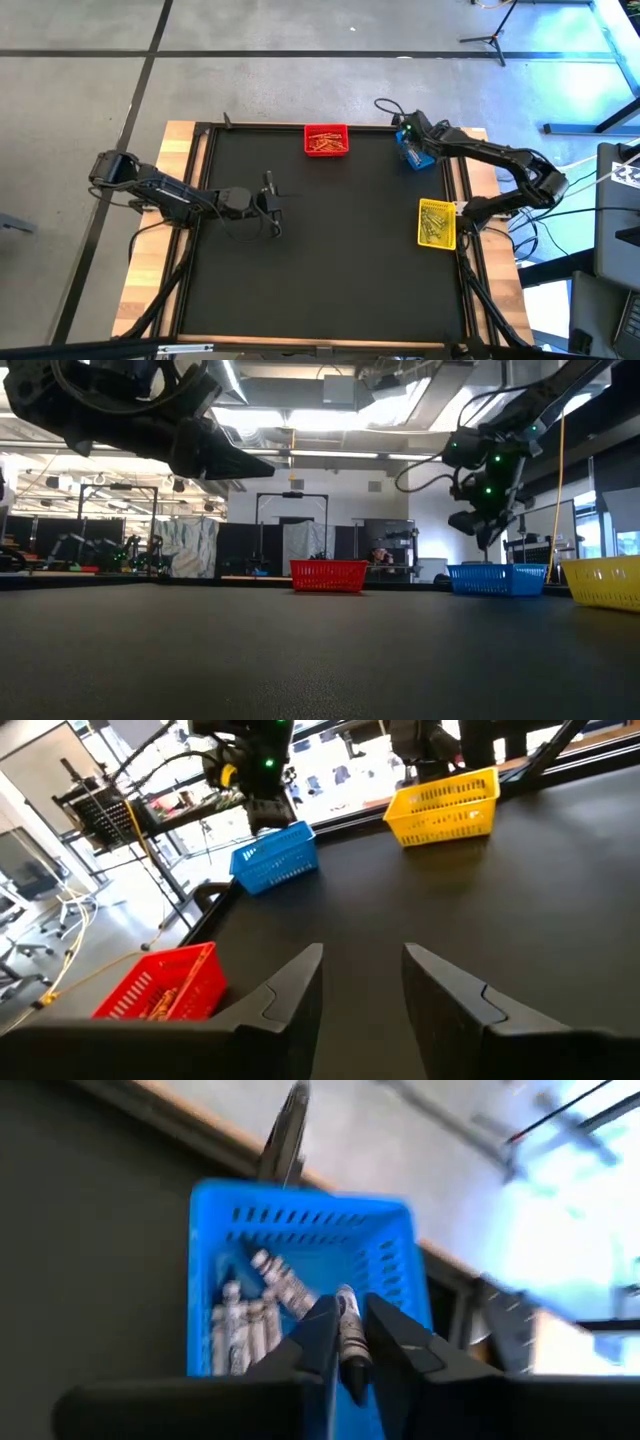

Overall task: Sort crayons
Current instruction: Put the black crayon into the blue bin, then return to Home Position

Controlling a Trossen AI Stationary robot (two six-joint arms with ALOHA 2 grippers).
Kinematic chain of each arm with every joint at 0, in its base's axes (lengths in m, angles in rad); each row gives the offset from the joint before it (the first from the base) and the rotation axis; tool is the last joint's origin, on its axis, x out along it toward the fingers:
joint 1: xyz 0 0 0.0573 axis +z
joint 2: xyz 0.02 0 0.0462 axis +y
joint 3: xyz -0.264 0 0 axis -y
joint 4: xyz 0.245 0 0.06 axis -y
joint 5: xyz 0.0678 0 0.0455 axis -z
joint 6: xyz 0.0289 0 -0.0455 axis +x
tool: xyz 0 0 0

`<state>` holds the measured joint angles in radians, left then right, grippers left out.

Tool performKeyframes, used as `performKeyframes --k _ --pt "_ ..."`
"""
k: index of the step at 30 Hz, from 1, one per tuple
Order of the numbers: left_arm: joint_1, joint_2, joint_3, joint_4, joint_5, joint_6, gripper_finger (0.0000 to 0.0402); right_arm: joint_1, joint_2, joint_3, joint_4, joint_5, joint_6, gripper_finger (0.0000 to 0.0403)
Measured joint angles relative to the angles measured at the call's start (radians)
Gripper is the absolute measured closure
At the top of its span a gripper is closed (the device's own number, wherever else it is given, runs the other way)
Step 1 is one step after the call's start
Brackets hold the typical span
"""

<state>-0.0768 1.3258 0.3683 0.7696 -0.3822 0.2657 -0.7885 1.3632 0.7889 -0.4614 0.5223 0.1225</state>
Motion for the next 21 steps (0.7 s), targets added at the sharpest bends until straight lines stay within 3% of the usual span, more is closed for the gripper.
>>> performKeyframes --k 3,7,10,15,21 --pt "0.017 0.000 0.000 -0.010 0.002 0.000 0.0273 -0.039 0.000 -0.001 -0.014 -0.108 -0.006 0.0305" --pt "0.050 -0.012 0.000 -0.049 0.026 0.000 0.0273 -0.045 -0.001 0.032 -0.085 -0.123 -0.046 0.0233" --pt "0.079 -0.068 0.000 -0.113 0.092 -0.016 0.0273 -0.039 -0.049 0.047 -0.089 -0.205 -0.081 0.0207" --pt "0.159 -0.257 0.001 -0.383 0.290 -0.062 0.0273 0.024 -0.184 0.024 0.032 -0.504 -0.156 0.0217" --pt "0.255 -0.513 -0.002 -0.687 0.457 -0.110 0.0281 0.121 -0.358 -0.119 0.251 -0.592 -0.182 0.0291"
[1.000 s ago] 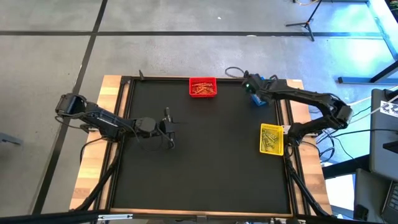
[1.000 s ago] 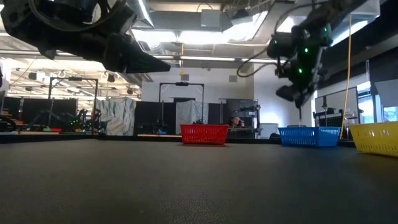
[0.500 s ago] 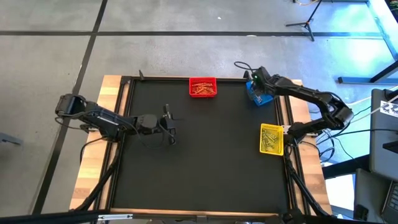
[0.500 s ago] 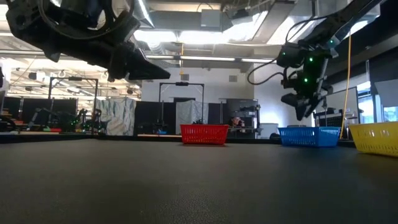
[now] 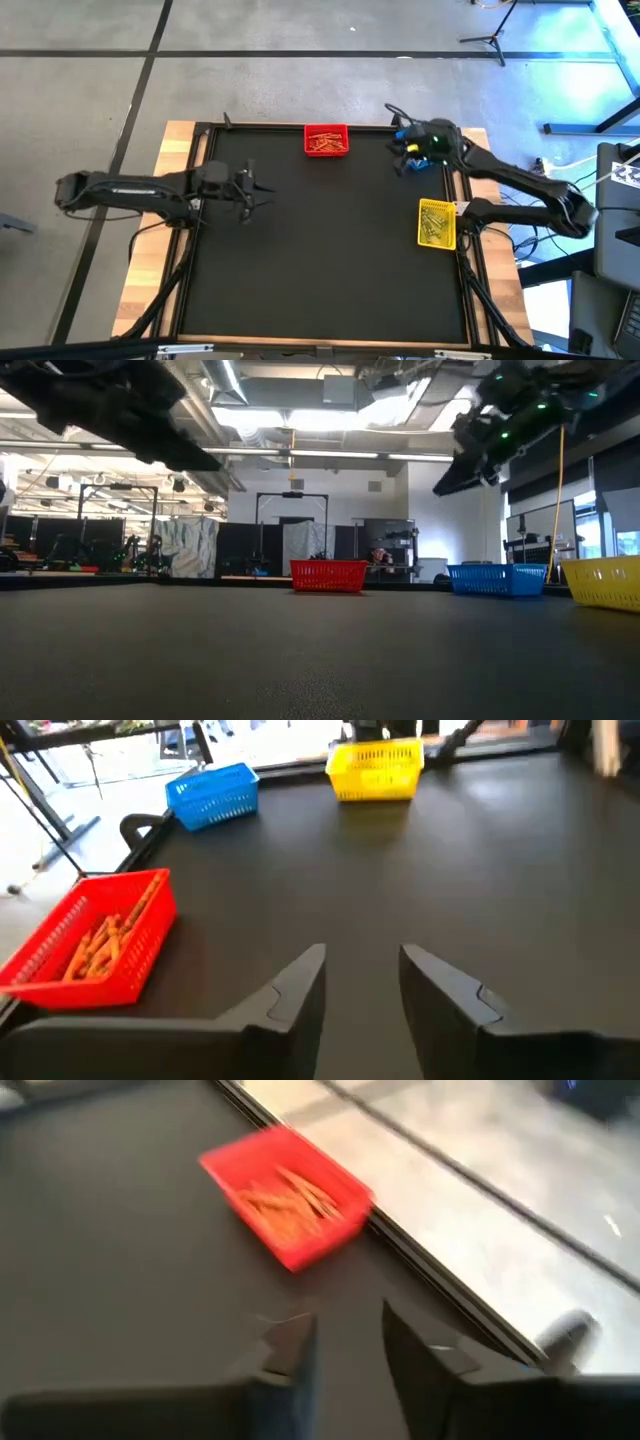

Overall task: Sort crayons
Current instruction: Return to Home Position

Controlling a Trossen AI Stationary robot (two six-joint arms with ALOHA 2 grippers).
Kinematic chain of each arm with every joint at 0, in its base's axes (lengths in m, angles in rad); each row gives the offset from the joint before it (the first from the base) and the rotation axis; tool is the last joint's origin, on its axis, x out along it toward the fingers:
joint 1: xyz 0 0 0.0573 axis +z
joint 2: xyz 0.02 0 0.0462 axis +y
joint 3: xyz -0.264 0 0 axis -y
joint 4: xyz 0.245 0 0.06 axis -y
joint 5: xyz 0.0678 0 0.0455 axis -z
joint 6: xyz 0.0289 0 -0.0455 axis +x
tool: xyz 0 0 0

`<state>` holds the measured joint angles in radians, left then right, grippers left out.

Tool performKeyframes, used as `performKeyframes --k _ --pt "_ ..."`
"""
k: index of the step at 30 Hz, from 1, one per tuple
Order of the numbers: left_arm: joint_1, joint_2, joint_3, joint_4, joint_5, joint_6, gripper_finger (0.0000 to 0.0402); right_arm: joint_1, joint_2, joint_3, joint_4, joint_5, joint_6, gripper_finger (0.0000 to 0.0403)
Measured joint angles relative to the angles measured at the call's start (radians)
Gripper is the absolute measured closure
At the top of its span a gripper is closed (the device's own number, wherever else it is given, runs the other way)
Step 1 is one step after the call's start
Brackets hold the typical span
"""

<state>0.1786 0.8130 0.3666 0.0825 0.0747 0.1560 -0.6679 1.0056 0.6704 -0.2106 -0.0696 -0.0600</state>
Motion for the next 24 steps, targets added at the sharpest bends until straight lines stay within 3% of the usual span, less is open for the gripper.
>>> performKeyframes --k 7,14,19,24 --pt "0.033 -0.243 -0.093 -0.092 0.004 -0.068 0.0331 0.091 -0.165 -0.246 0.274 -0.081 0.015 0.0395" --pt "0.018 -0.446 -0.237 -0.094 -0.006 -0.159 0.0373 0.193 -0.332 -0.444 0.407 -0.058 0.103 0.0384" --pt "-0.004 -0.551 -0.291 -0.111 -0.008 -0.181 0.0382 0.280 -0.479 -0.544 0.408 0.035 0.110 0.0400" --pt "-0.026 -0.623 -0.300 -0.189 -0.012 -0.181 0.0382 0.351 -0.626 -0.603 0.348 0.043 0.108 0.0396"
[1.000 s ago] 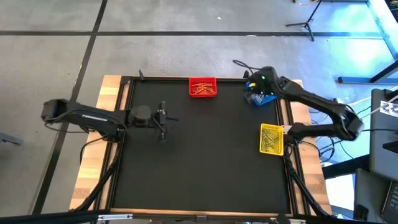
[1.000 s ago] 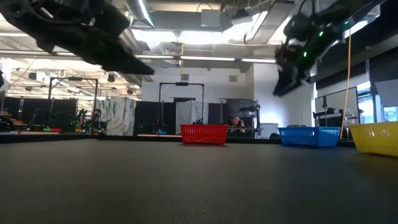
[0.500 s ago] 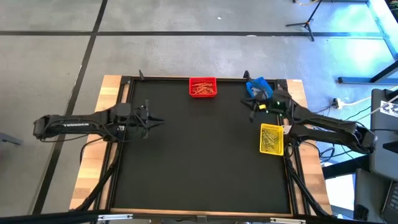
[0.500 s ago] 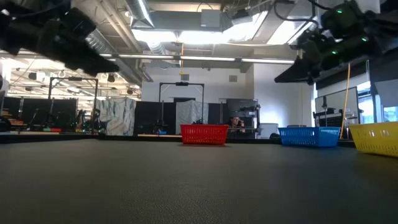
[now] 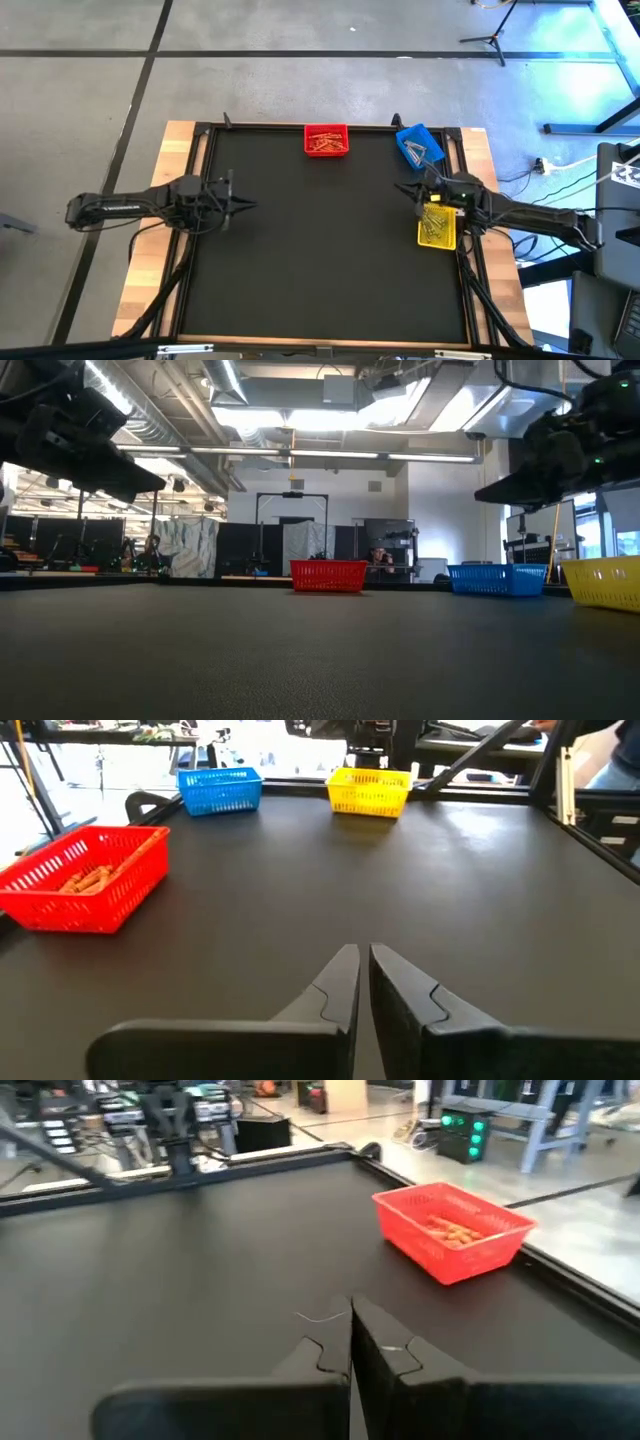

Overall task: Sort crayons
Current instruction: Return to Home Position

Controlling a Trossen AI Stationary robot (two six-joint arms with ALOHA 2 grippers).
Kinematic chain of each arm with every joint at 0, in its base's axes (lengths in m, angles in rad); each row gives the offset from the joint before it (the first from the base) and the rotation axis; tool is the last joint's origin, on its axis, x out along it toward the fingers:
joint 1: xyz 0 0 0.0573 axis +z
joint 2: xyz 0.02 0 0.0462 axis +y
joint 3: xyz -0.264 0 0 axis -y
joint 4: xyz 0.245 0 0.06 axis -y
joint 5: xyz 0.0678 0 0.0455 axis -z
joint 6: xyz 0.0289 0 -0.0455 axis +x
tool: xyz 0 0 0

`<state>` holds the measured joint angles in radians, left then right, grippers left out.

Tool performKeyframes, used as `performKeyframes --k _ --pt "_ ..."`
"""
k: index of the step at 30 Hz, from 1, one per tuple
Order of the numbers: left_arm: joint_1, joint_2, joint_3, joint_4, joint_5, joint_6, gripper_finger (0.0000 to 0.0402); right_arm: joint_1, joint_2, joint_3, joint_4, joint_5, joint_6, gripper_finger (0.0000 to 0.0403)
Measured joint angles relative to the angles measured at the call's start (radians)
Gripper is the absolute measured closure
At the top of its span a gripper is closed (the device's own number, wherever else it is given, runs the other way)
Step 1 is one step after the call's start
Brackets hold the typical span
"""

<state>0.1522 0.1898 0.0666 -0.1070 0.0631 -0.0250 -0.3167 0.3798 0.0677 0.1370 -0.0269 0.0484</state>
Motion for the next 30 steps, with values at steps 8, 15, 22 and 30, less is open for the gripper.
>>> performKeyframes --k 8,15,22,30 --pt "-0.012 -0.103 0.002 -0.054 0.041 0.026 0.0383 0.016 -0.231 -0.051 -0.138 -0.019 -0.008 0.0400" --pt "-0.012 -0.141 0.003 -0.057 0.082 0.031 0.0383 0.016 -0.298 -0.051 -0.131 -0.059 -0.028 0.0401" --pt "-0.011 -0.189 0.014 -0.052 0.063 0.019 0.0383 0.016 -0.271 -0.051 -0.130 -0.070 0.000 0.0401" --pt "-0.011 -0.187 0.068 -0.166 -0.046 0.007 0.0383 0.016 -0.271 -0.051 -0.131 -0.069 0.004 0.0402"
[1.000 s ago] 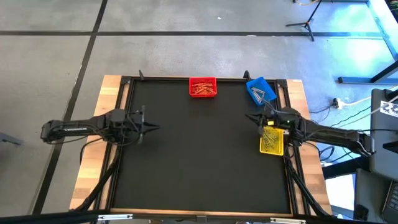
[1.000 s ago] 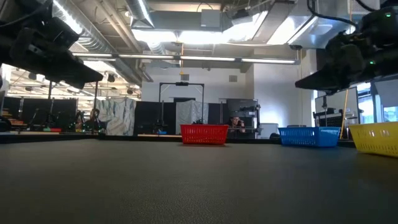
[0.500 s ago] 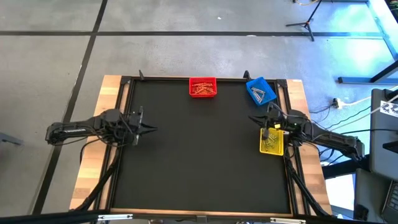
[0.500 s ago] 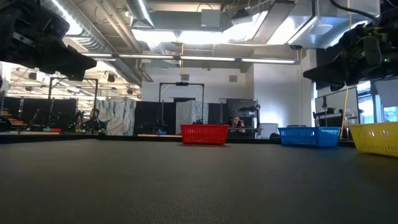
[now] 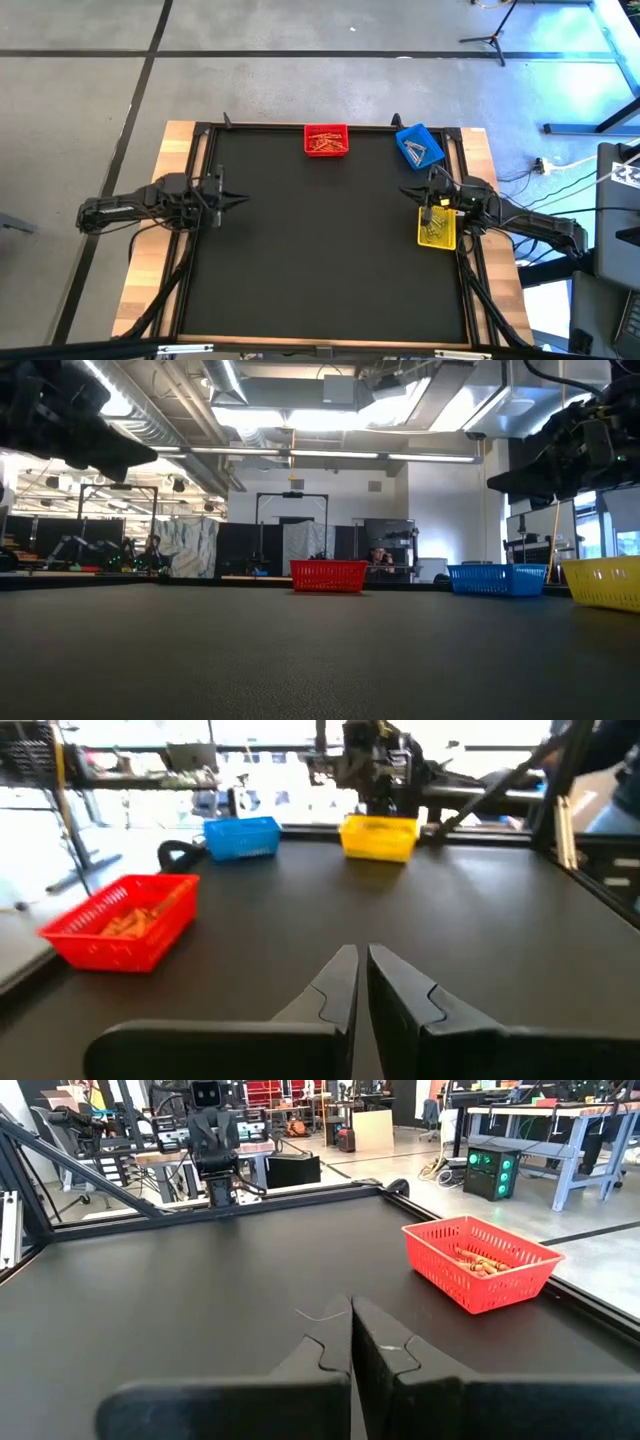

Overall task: Sort crayons
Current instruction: Return to Home Position

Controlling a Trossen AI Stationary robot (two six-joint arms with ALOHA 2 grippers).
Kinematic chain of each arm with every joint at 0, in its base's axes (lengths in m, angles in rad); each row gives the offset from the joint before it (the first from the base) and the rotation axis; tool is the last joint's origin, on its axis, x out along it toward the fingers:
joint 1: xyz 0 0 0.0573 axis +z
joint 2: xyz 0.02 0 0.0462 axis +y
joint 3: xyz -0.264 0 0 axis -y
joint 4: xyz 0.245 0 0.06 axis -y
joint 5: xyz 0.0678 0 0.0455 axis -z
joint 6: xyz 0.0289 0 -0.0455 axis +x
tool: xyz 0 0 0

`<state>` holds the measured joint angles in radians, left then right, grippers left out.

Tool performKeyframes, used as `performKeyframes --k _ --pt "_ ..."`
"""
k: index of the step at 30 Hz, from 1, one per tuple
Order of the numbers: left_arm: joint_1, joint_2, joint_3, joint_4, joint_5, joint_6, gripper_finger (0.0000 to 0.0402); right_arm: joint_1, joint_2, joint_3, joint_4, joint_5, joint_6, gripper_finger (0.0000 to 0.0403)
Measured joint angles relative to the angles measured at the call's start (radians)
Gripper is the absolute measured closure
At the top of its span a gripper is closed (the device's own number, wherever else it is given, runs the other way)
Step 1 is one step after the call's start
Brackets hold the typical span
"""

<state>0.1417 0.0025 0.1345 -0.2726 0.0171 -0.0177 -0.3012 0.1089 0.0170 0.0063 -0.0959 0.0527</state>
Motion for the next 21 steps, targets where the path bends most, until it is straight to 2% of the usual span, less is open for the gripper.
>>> performKeyframes --k 6,7,10,12,14,17,21 --pt "0.000 0.011 0.001 0.004 -0.019 -0.004 0.0383 0.000 0.000 0.000 0.000 0.002 0.001 0.0402" --pt "-0.001 0.012 0.001 0.020 -0.047 -0.066 0.0383 0.000 0.000 0.000 0.000 0.002 0.001 0.0402" --pt "0.001 0.022 0.003 0.152 -0.304 -0.418 0.0383 0.000 0.000 0.000 0.000 0.002 0.001 0.0402" --pt "0.000 0.016 0.001 0.171 -0.444 -0.537 0.0383 0.000 0.000 0.000 -0.001 0.002 0.001 0.0402" --pt "0.000 0.012 0.001 0.194 -0.562 -0.579 0.0383 0.000 0.000 0.000 -0.001 0.002 0.001 0.0402" --pt "0.000 0.013 0.002 0.192 -0.643 -0.573 0.0383 0.000 0.000 0.000 -0.001 0.002 0.001 0.0402" --pt "0.000 0.012 0.002 0.192 -0.660 -0.574 0.0383 0.000 0.000 0.000 -0.001 0.002 0.002 0.0402"
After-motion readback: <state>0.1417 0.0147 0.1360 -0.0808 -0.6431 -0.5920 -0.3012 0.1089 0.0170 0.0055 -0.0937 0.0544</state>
